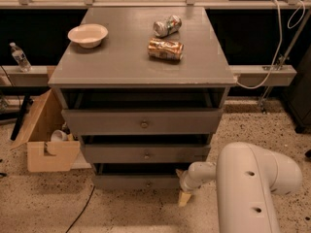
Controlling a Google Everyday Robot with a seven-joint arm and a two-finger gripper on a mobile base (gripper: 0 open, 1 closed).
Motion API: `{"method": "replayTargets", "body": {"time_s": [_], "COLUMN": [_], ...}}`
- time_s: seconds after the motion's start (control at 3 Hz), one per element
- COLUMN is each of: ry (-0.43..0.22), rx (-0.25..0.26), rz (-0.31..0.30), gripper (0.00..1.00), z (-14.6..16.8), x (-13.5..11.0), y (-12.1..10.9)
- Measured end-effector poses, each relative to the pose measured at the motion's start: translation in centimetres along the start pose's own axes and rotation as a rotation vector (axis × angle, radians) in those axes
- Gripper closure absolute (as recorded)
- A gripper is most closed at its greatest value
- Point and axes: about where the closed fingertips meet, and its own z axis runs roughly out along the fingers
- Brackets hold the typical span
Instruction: Open bottom drawer
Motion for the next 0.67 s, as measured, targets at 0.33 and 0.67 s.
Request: {"method": "replayTargets", "body": {"time_s": [0.33,0.67], "ry": [-0.007,-0.02], "rx": [0.001,-0.013], "rz": [-0.024,-0.025], "gripper": [0.0,0.0], "z": [0.8,1.9], "x": [-0.8,-1.0], "y": [-0.8,-1.3]}}
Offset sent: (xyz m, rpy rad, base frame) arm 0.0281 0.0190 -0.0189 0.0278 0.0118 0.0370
